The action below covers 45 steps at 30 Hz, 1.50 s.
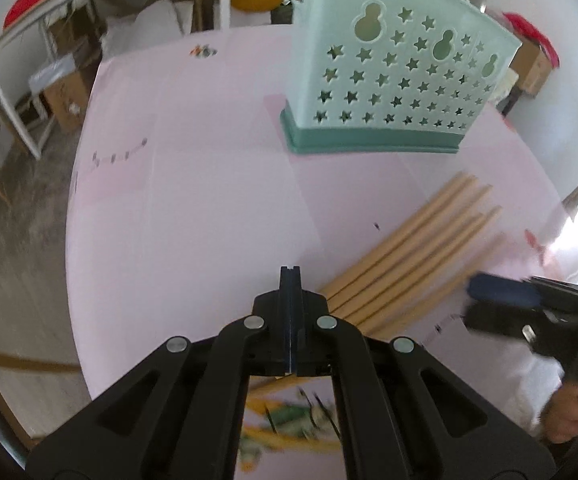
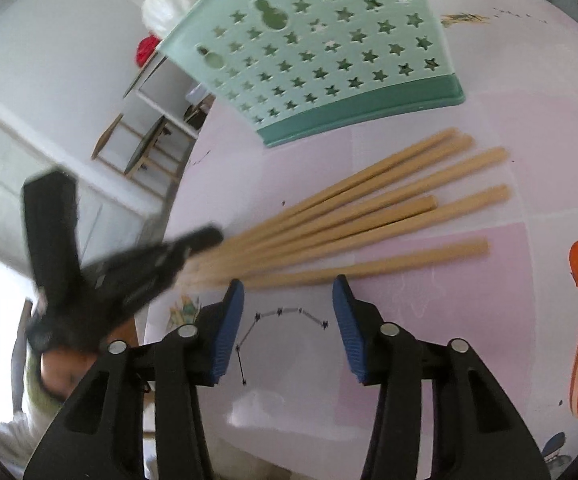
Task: Organize utensils
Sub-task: 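Move both grippers down to the wooden chopsticks beside the holder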
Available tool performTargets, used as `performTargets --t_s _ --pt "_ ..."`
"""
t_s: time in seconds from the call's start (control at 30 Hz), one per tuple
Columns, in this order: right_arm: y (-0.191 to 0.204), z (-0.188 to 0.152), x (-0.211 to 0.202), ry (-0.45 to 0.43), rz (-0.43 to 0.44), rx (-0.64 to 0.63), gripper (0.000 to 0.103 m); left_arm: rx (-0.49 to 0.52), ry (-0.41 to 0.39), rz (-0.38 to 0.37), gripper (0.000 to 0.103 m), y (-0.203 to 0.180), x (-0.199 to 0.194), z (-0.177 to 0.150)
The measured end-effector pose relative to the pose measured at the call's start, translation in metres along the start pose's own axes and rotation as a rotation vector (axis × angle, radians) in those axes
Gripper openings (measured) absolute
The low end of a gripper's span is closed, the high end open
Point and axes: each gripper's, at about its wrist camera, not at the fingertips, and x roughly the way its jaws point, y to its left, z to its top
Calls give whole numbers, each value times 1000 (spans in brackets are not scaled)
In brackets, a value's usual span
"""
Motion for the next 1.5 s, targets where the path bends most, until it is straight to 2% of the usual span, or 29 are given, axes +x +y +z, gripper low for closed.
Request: performTargets --t_s 0.17,0.4,0.7,0.83,0.97,1.2,1.3,1.5 --pt "-6 9 4 -14 -10 75 33 -100 14 -91 0 0 -12 -25" --pt "-18 17 -5 -47 -76 82 23 -151 61 -266 0 -23 -17 -52" --pt "-33 23 -21 -54 -152 25 17 -106 128 -466 0 -82 -6 -68" --pt "-34 25 -25 -47 -173 4 17 -68 101 -445 0 -95 -8 -64" --pt "-33 23 -34 -58 -187 -33 17 -85 42 -407 0 -85 -16 -57" --pt "-28 20 -29 -37 -268 -133 17 -64 -35 -343 19 -81 -16 -37" --pt "-25 19 -27 -32 -279 -166 17 -46 -53 -326 20 -86 -12 -27" --pt "-15 18 -23 -52 -328 -219 17 -9 -58 -248 20 -87 -2 -16"
